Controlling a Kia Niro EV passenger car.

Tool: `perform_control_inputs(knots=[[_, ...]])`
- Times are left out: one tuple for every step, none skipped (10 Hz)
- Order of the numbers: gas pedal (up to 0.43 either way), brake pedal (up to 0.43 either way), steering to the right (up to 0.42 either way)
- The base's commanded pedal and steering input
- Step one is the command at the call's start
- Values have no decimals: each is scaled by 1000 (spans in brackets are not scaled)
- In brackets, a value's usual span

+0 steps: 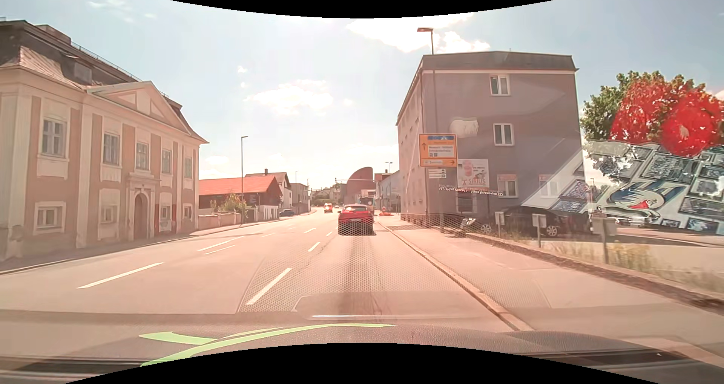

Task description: Follow the waypoints while adhering to traffic rules and regulations

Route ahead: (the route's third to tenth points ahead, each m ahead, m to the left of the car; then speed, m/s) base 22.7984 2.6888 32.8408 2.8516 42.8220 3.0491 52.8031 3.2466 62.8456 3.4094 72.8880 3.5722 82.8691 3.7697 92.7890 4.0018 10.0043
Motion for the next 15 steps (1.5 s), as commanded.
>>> perform_control_inputs(knots=[[0, 0, -4], [28, 0, -3], [47, 0, -3], [59, 0, -3], [79, 0, -2], [87, 0, -2], [87, 0, -1], [110, 0, -1], [110, 0, -1], [118, 0, -1], [130, 0, -1], [130, 0, -1], [130, 0, -1], [130, 0, -1], [138, 0, -1]])
